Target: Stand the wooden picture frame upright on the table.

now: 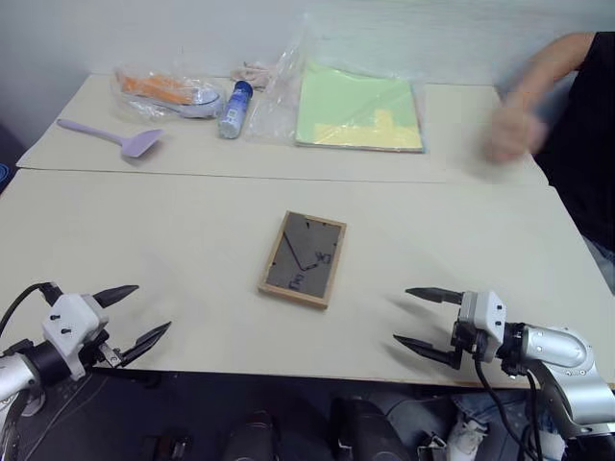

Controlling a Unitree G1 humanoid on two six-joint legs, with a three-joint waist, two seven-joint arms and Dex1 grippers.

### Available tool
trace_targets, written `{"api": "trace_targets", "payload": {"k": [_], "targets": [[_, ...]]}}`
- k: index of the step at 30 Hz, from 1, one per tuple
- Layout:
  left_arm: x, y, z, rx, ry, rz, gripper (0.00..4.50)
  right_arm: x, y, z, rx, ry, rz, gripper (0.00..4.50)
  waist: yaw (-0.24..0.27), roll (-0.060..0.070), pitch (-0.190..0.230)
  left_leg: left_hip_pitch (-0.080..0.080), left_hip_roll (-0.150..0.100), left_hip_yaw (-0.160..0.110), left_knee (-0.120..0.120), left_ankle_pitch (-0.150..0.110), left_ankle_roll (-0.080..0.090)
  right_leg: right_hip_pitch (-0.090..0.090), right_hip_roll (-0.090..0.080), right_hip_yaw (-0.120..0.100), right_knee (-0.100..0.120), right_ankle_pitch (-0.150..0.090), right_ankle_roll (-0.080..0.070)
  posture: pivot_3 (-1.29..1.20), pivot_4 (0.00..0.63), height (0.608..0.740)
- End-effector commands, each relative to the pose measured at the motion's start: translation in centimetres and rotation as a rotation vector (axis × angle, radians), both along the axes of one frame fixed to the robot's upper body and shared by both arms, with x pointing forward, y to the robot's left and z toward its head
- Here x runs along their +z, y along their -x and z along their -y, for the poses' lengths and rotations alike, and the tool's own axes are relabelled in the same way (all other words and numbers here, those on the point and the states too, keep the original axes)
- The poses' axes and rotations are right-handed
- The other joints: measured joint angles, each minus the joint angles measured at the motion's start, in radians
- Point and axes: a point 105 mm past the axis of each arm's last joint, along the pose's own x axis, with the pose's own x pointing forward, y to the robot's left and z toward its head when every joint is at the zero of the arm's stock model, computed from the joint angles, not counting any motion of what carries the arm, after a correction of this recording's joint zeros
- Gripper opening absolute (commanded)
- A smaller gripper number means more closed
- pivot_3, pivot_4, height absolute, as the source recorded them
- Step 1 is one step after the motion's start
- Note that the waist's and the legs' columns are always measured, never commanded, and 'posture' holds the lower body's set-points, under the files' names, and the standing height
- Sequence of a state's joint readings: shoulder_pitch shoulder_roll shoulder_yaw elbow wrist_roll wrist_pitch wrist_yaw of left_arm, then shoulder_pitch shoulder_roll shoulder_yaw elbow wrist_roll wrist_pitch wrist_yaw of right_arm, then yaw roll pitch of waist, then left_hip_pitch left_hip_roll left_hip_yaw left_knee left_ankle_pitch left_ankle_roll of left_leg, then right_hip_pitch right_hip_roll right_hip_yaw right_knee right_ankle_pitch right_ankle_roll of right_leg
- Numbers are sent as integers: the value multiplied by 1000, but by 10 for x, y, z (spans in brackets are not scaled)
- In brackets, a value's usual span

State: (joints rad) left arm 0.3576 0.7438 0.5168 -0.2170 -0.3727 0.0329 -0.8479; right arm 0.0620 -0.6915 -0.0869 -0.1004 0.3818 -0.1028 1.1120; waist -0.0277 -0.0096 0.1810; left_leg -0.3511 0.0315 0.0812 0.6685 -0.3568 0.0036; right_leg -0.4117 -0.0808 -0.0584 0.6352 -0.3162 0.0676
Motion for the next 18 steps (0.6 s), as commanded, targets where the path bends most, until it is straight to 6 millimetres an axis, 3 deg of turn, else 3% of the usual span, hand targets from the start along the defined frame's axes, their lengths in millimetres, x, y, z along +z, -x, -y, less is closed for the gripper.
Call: {"api": "trace_targets", "payload": {"k": [1, 11, 13, 15, 18], "targets": [[10, -5, 6, -11, 17, 30, 4500, 5, 2, -2, -3, -6, 34, 4472, 0, 0, 0, 0, 0, 0, 0, 0, 0, 0, 0, 0, 0, 0, 0, 0, 150, 740], [21, -16, 34, -96, 83, 28, 4500, 5, 0, -6, -22, -41, 41, 4472, 1, 0, 0, 0, 0, 0, 0, 0, 0, 0, 0, 0, 1, 0, 0, 0, 150, 740], [19, -26, 42, -110, 116, 6, 4500, 6, -5, -12, -27, -62, 39, 4472, 1, 0, 0, 0, 0, 0, 1, 1, 0, 0, 0, 0, 1, 0, 0, 0, 150, 740], [15, -47, 51, -114, 112, 11, 4094, 6, -11, -21, -18, -69, 22, 4310, 1, 0, 0, 0, -1, 0, 1, 1, -1, 0, 0, 0, 2, 0, 0, 0, 150, 740], [13, -74, 70, -152, 96, 10, 3228, 6, -22, -31, -8, -49, 15, 3509, 3, 0, 0, 0, -1, 0, 5, 1, -1, 1, 1, 0, 5, 0, 0, 0, 150, 740]]}}
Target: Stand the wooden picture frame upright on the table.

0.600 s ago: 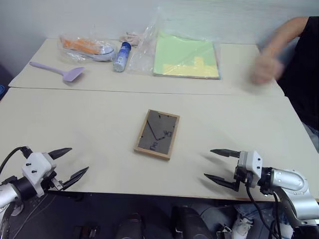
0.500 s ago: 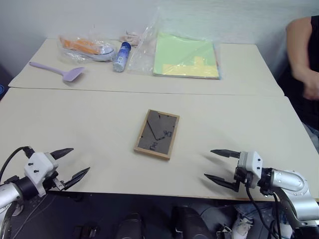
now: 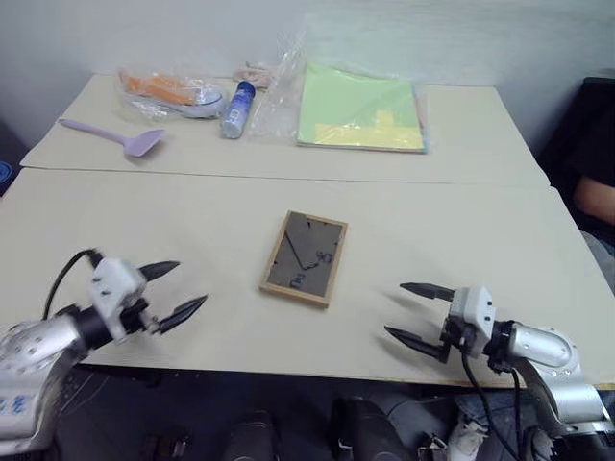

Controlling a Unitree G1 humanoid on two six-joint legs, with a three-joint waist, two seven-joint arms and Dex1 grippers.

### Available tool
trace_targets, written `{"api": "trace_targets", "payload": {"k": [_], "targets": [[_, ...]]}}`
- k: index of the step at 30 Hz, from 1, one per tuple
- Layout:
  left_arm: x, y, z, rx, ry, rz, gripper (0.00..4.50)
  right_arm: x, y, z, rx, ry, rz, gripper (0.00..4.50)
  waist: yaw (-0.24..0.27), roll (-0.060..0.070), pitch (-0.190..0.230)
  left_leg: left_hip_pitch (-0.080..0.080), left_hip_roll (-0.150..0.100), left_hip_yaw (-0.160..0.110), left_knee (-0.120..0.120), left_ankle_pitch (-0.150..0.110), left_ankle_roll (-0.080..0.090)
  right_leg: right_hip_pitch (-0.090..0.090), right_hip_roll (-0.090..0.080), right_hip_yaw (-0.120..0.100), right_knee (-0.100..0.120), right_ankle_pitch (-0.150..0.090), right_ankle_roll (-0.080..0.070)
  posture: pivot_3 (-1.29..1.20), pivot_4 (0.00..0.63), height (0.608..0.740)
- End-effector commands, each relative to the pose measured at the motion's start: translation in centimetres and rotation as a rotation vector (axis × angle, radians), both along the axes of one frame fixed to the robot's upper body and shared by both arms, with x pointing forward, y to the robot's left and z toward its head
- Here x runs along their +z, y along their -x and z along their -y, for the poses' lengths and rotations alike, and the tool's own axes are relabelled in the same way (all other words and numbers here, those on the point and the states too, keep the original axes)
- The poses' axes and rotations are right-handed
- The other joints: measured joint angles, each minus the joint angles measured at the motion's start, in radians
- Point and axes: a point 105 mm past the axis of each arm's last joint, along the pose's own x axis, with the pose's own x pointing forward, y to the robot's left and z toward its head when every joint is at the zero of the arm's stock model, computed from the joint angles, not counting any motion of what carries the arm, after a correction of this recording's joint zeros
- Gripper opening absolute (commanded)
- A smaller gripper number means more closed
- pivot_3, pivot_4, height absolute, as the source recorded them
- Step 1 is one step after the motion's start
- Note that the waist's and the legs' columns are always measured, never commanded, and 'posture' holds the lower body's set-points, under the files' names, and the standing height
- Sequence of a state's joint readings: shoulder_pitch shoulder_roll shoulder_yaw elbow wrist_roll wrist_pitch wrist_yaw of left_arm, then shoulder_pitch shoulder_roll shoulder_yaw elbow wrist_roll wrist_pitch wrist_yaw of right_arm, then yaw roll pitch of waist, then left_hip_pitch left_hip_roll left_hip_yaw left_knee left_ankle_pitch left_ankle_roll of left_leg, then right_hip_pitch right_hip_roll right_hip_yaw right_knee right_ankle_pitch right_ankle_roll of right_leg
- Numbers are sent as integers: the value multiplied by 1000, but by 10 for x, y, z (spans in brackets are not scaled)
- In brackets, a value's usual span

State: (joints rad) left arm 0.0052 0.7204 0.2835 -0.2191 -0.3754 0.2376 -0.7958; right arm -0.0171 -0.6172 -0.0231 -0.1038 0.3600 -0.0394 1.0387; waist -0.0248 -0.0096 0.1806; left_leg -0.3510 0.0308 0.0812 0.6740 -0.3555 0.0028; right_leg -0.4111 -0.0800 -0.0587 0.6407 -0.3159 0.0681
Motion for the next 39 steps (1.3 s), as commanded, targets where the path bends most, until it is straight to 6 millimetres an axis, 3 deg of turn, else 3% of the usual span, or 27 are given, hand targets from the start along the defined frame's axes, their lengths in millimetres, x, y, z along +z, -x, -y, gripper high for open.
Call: {"api": "trace_targets", "payload": {"k": [1, 5, 9, 16, 23, 27, 29, 32, 35, 39], "targets": [[-7, -26, 17, -13, -48, -2, 2927, 4, -11, -12, 12, 35, 23, 3157, 0, 0, 0, 0, 0, 0, 1, 0, 0, 0, 0, 0, 1, 0, 0, 0, 150, 740], [-18, -51, 50, -89, -95, -22, 1716, 8, -34, -27, 5, 84, 69, 1866, -3, 0, 0, -4, 0, 0, 7, 0, 1, -1, 1, -1, 4, 0, 1, 0, 150, 740], [-30, -52, 75, -178, -109, -75, 424, 10, -59, -41, -29, 119, 81, 501, -6, 0, 0, -4, 1, 3, 7, -1, 1, -2, 2, 0, 5, 1, 1, 0, 150, 740], [-35, -37, 91, -263, -92, -92, 424, 20, -71, -63, 15, 106, 109, 501, -3, 0, 0, -4, 1, 3, 8, -1, 1, -3, 1, 0, 6, 1, 1, 0, 150, 740], [-26, -25, 88, -253, -22, -90, 424, 21, -76, -56, 9, 129, 113, 501, -3, 0, 0, -4, 1, 2, 8, -1, 2, -3, 1, 0, 6, 1, 1, 0, 150, 740], [-38, -22, 52, -85, -33, -214, 424, 25, -75, -45, 4, 143, 110, 501, -5, 0, 0, -4, 1, 2, 8, -1, 2, -3, 1, 0, 6, 1, 1, 0, 150, 740], [-32, -21, 39, -20, 93, -309, 811, 27, -66, -42, 29, 148, 104, 457, -4, 0, 0, -4, 2, 2, 8, -1, 2, -3, 1, 0, 6, 1, 1, 0, 150, 740], [-27, -9, 35, -18, 277, -557, 1596, 22, -51, -38, 70, 171, 58, 457, -3, 0, 0, -4, 2, 1, 8, -1, 2, -2, 1, 0, 6, 1, 1, 0, 150, 740], [-23, -1, 36, -16, 340, -781, 2543, 13, -44, -35, 66, 196, 20, 457, -1, 0, 0, -4, 1, 0, 8, -1, 2, -1, 1, 0, 5, 1, 1, 0, 150, 740], [-19, -15, 54, 15, 420, -971, 3825, 10, -46, -37, 55, 217, 27, 457, 2, 0, 0, -4, 0, 0, 8, -1, 2, 0, 0, 0, 5, 1, 2, 0, 150, 740]]}}
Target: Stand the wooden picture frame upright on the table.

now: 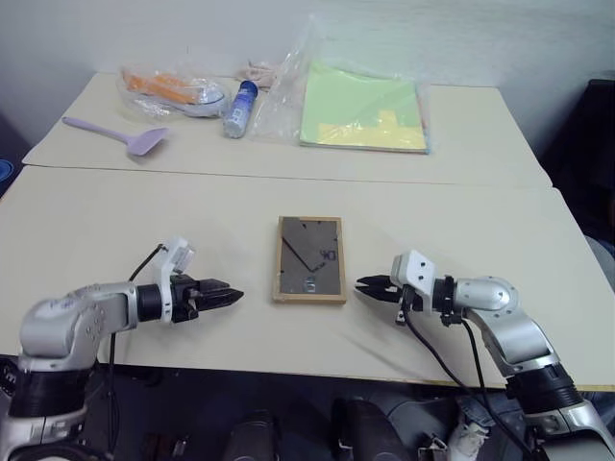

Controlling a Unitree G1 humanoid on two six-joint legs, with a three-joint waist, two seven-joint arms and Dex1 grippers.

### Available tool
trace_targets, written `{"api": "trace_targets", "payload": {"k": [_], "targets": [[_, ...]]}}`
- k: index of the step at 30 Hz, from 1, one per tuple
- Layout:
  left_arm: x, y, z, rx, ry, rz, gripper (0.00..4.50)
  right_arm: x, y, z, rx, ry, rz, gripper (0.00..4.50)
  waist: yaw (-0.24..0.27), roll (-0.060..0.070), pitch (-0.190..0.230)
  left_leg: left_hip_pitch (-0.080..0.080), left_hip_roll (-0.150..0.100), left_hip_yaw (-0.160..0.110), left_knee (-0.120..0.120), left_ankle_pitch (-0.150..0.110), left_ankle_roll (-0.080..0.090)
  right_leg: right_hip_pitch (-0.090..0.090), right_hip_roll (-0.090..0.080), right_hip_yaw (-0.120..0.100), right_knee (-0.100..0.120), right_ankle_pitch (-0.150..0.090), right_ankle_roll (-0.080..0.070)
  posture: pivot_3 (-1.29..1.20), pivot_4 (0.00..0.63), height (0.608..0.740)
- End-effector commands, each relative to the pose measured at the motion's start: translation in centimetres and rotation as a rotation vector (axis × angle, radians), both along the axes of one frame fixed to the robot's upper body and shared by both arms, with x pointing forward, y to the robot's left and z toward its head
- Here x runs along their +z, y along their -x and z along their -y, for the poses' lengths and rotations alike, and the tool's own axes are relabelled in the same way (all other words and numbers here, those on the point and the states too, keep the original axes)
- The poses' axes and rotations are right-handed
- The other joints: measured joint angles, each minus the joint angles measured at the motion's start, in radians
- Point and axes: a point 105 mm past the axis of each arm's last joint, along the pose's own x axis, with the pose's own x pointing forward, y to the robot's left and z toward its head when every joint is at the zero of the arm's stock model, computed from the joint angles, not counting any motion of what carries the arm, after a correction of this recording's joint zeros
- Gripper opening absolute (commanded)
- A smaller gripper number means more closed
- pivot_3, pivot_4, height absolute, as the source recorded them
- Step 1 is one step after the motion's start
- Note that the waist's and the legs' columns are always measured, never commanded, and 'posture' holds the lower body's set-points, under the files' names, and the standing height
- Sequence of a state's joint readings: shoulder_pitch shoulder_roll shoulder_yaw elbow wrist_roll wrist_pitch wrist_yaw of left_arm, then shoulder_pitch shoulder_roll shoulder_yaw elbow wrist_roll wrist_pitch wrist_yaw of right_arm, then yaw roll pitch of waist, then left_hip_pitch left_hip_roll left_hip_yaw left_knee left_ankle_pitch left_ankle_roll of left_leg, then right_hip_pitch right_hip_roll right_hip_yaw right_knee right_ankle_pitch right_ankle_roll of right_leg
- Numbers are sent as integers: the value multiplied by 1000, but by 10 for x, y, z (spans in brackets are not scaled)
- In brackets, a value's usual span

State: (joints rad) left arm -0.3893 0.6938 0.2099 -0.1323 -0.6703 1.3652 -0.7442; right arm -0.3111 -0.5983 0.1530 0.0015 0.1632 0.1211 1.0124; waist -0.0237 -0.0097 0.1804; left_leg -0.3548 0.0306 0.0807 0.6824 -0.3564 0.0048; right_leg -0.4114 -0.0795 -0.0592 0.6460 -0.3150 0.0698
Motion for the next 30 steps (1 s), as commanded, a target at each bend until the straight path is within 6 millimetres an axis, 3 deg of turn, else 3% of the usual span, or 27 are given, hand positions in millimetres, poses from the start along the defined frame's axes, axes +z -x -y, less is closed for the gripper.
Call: {"api": "trace_targets", "payload": {"k": [1, 11, 13, 16, 26, 30], "targets": [[2, -7, 19, 1, 86, -168, 4008, 10, -3, -5, 11, 13, 53, 457, 2, 0, 0, 0, 0, 0, 0, 0, 0, 0, 0, 0, 0, 0, 0, 0, 150, 740], [-2, -14, 61, -128, 124, -344, 4008, 18, -9, -21, 44, 55, 101, 457, -3, 0, 0, 0, 0, 0, 1, 1, -2, -1, 1, 0, 1, 0, 0, 0, 150, 740], [-3, -12, 65, -143, 129, -365, 4008, 19, -7, -24, 51, 48, 97, 457, -1, 0, 0, 0, 0, 0, 1, 1, -2, 0, 1, 0, 1, 0, 0, 0, 150, 740], [-6, -11, 72, -145, 149, -388, 4088, 17, -1, -28, 74, 20, 63, 12, 2, 0, 0, 0, 0, 0, 1, 1, -2, 0, 0, 0, 0, 0, 0, 0, 150, 740], [-12, -12, 90, -133, 183, -436, 4088, 12, -2, -31, 57, 45, 82, 12, 23, 0, 0, 0, -1, -1, 2, 1, -2, 0, 0, 0, 0, 0, 0, 0, 150, 740], [-12, -15, 91, -109, 199, -440, 3267, 11, -2, -30, 52, 52, 83, 0, 23, -1, 0, 0, -2, -1, 2, 1, -2, 1, 0, -1, 0, 0, 1, 0, 150, 740]]}}
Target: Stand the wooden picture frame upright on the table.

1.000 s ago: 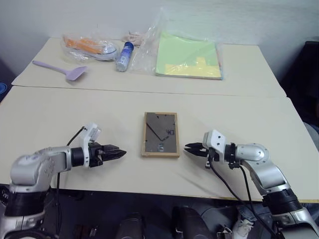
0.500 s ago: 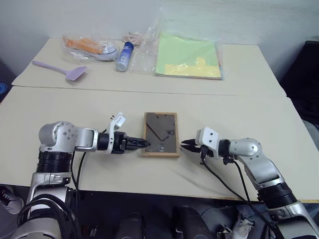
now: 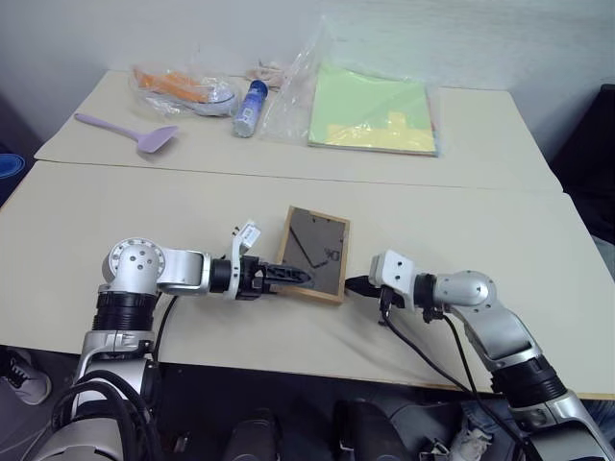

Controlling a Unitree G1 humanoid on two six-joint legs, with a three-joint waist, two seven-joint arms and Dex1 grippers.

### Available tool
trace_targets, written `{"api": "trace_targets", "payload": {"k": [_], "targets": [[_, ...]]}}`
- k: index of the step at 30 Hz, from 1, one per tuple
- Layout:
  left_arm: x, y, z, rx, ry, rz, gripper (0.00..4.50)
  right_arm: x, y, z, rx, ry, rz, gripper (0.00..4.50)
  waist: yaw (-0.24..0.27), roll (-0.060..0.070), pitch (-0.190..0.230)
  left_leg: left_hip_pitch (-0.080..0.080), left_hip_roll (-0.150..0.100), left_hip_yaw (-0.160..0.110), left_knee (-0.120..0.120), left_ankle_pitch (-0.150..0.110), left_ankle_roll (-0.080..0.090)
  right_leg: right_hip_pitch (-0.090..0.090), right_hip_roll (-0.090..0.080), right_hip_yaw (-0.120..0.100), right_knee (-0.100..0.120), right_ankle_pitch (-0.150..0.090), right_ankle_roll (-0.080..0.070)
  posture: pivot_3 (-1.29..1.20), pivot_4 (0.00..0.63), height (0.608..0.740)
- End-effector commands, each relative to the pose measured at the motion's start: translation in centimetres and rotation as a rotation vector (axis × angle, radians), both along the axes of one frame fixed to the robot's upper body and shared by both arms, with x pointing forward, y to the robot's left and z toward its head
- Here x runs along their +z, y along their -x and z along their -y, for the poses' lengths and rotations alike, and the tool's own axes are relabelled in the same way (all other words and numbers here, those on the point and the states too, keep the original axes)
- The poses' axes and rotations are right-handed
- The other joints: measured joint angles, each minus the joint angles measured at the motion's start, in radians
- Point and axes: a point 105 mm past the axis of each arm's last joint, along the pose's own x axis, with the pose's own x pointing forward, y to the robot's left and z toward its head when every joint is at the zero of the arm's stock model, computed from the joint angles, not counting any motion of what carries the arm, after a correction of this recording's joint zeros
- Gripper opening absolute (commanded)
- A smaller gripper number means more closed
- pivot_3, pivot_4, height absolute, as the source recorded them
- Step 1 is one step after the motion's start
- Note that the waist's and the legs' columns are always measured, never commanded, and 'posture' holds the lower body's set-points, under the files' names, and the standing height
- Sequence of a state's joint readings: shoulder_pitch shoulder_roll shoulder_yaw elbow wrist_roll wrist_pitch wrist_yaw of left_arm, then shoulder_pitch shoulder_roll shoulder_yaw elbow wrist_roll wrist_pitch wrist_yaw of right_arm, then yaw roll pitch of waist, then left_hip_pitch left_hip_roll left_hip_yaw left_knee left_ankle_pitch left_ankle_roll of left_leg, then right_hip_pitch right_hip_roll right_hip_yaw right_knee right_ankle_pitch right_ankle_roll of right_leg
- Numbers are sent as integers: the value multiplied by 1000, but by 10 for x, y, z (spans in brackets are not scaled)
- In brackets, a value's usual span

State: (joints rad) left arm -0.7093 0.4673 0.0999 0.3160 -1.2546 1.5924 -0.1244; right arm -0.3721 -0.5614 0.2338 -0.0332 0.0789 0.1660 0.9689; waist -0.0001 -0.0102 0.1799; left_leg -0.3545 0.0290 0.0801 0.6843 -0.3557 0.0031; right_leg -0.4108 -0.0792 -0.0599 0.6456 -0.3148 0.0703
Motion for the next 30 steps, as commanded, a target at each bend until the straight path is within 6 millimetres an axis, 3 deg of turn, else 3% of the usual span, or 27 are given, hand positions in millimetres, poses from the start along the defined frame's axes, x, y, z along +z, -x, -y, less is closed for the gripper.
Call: {"api": "trace_targets", "payload": {"k": [1, 6, 9, 12, 16, 21, 25, 30], "targets": [[-9, 4, 3, -7, -15, -49, 2921, 9, 2, -4, 17, -8, 40, 0, -1, 0, 0, 0, 0, 0, 0, 0, 0, 0, 0, 0, 0, 0, 0, 0, 150, 740], [-9, 3, -3, 21, 3, -61, 1545, 6, 0, 3, 6, 8, 43, 0, -3, 0, 0, 0, 1, 0, 0, 0, -1, 0, 1, -1, 0, 0, 0, 0, 150, 740], [-5, -1, -6, 56, 22, -31, 1305, 13, 0, 9, -5, -48, 33, 0, -4, 0, 0, 0, 1, 0, 0, 1, -1, 0, 1, -1, 0, 0, 0, 0, 150, 740], [14, -7, -11, 118, 93, 123, 1305, 31, 5, 23, -15, -187, -23, 496, -4, 0, 0, 0, 1, 0, 0, 1, -1, 0, 1, -1, 0, 0, 0, 0, 150, 740], [20, -2, -20, 86, 20, 411, 1305, 60, 16, 30, 35, -378, -143, 1765, -13, 0, 0, 0, 2, 0, 0, 1, -2, 0, 2, -1, -1, 0, 0, 0, 150, 740], [14, 2, -22, 36, -16, 537, 1305, 91, 9, 11, 58, -515, -192, 3361, -21, 0, 0, 1, 2, 0, -1, 2, -4, 0, 2, 0, -2, -1, -1, 0, 150, 740], [16, 7, -14, -12, 0, 568, 1305, 99, 0, -13, 80, -516, -184, 4467, -22, 0, 0, 0, 2, 0, -1, 1, -3, -1, 1, 0, -2, -1, -1, 0, 150, 740], [14, 11, -7, -65, -15, 595, 1305, 101, -11, -43, 121, -519, -170, 4467, -21, 0, 0, -2, 2, 0, -2, 1, -2, -2, 1, -1, 0, -1, -1, 0, 150, 740]]}}
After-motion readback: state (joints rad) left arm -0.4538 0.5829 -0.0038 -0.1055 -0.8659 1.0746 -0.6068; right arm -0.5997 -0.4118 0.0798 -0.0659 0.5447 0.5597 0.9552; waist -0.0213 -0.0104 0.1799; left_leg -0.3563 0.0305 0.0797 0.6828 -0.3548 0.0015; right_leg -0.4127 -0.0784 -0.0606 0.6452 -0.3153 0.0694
